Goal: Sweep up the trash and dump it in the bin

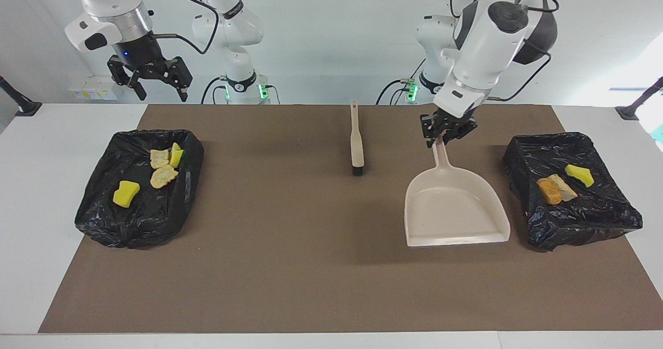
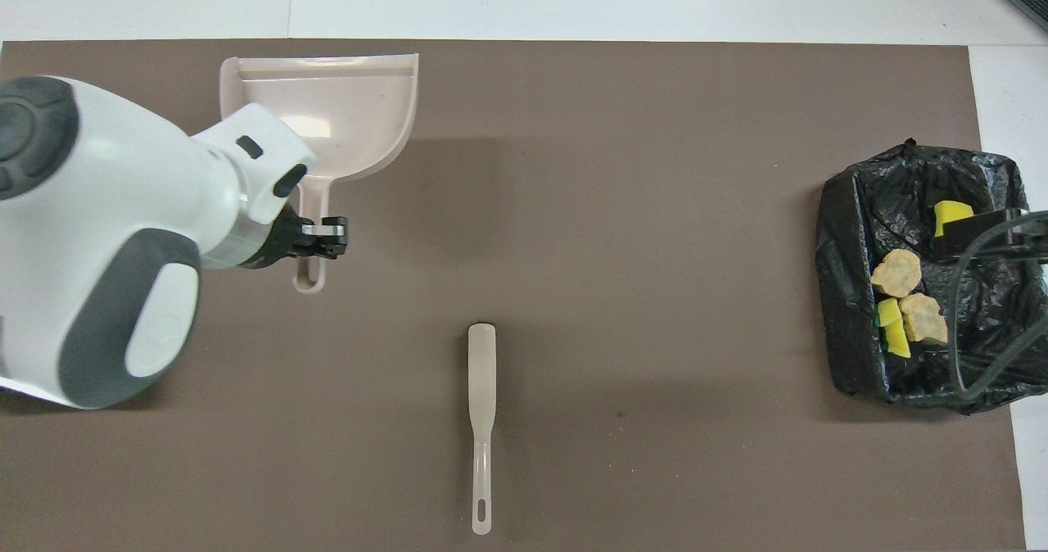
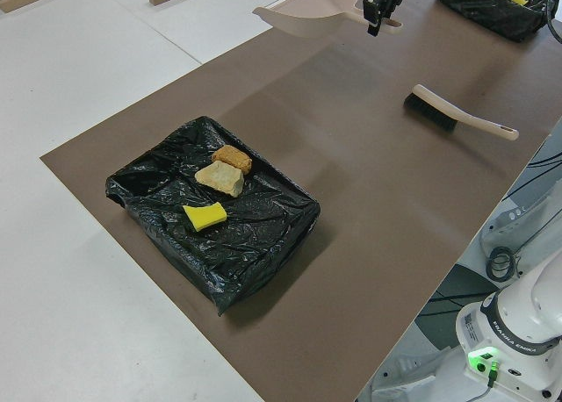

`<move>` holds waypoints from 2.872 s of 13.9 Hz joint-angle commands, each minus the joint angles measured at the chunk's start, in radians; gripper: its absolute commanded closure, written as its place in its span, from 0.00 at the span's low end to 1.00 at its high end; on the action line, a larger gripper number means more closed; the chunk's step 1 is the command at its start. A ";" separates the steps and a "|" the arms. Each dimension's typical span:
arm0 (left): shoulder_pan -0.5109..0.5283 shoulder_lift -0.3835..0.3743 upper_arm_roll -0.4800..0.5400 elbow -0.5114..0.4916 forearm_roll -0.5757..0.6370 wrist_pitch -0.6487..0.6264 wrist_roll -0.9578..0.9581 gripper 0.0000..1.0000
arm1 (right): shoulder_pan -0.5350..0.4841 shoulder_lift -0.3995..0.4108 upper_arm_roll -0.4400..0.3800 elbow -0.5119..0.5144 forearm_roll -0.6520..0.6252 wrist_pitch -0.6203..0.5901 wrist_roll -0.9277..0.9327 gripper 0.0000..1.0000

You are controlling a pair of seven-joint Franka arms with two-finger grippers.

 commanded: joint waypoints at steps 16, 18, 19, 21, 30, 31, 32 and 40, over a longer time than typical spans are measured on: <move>-0.255 0.325 0.023 -0.027 -0.008 0.405 -0.133 0.10 | -0.005 -0.019 0.002 -0.021 0.015 0.002 0.014 0.00; -0.243 0.310 0.023 -0.023 -0.009 0.399 -0.144 0.00 | -0.005 -0.017 0.002 -0.021 0.015 0.002 0.014 0.00; -0.243 0.293 0.032 -0.023 -0.009 0.377 -0.144 0.00 | -0.005 -0.017 0.003 -0.021 0.015 0.002 0.014 0.00; -0.205 0.233 0.035 -0.023 -0.008 0.299 -0.138 0.00 | -0.005 -0.017 0.002 -0.021 0.015 0.002 0.014 0.00; 0.070 0.011 0.036 -0.038 -0.005 -0.047 -0.029 0.00 | -0.005 -0.017 0.002 -0.021 0.015 0.002 0.014 0.00; 0.100 0.001 0.036 -0.038 -0.005 -0.064 0.005 0.00 | -0.005 -0.017 0.003 -0.021 0.015 0.002 0.014 0.00; 0.134 -0.019 0.036 -0.038 -0.005 -0.092 0.066 0.00 | -0.005 -0.017 0.002 -0.021 0.015 0.002 0.014 0.00; 0.265 -0.112 0.052 0.077 0.084 -0.360 0.332 0.00 | -0.005 -0.019 0.002 -0.021 0.015 0.002 0.014 0.00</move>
